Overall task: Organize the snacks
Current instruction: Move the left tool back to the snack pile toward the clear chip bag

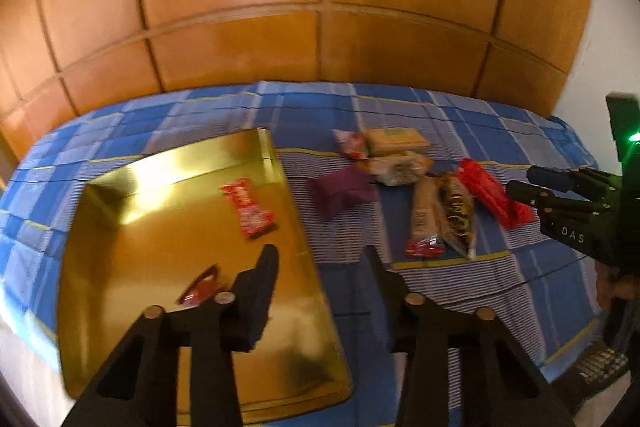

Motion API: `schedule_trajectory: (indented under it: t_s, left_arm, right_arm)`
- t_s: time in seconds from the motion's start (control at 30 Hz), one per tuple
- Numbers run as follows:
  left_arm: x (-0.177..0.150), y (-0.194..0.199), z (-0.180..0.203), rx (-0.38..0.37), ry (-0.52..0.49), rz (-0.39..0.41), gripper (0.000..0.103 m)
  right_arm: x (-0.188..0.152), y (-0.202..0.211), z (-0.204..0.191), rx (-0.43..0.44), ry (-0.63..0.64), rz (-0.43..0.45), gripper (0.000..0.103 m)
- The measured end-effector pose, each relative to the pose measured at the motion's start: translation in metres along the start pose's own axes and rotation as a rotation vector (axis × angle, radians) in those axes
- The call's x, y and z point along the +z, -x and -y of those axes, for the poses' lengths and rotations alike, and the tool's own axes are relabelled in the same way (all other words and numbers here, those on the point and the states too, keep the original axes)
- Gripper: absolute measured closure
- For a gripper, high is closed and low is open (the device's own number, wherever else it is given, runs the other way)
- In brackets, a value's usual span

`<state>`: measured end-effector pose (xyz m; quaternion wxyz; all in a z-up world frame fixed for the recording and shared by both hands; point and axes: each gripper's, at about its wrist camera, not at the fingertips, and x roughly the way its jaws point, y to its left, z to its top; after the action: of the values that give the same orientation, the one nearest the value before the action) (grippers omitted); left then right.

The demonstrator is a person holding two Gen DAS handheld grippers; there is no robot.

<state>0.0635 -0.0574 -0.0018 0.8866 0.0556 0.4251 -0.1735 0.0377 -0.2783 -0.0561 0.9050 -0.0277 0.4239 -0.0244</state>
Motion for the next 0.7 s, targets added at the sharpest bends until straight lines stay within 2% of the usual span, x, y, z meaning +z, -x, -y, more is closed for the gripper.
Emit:
schedule_trajectory:
  t_s: [0.17, 0.27, 0.43, 0.57, 0.7]
  left_arm:
    - [0.023, -0.021, 0.011, -0.038, -0.042, -0.04, 0.069]
    - [0.039, -0.039, 0.025, -0.029, -0.154, -0.078, 0.069]
    - [0.057, -0.071, 0.041, -0.026, -0.255, -0.133, 0.067]
    - [0.066, -0.091, 0.063, -0.034, -0.342, -0.13, 0.045]
    - [0.066, -0.111, 0.095, 0.001, -0.538, -0.103, 0.042]
  right_arm:
    - [-0.004, -0.009, 0.042, 0.0, -0.039, -0.034, 0.062]
    - [-0.007, -0.015, 0.058, 0.041, -0.086, -0.044, 0.062]
    - [-0.009, -0.024, 0.073, 0.122, -0.184, -0.068, 0.062]
    - [-0.006, -0.023, 0.077, 0.192, -0.239, -0.062, 0.062]
    - [-0.006, -0.025, 0.085, 0.235, -0.303, -0.073, 0.062]
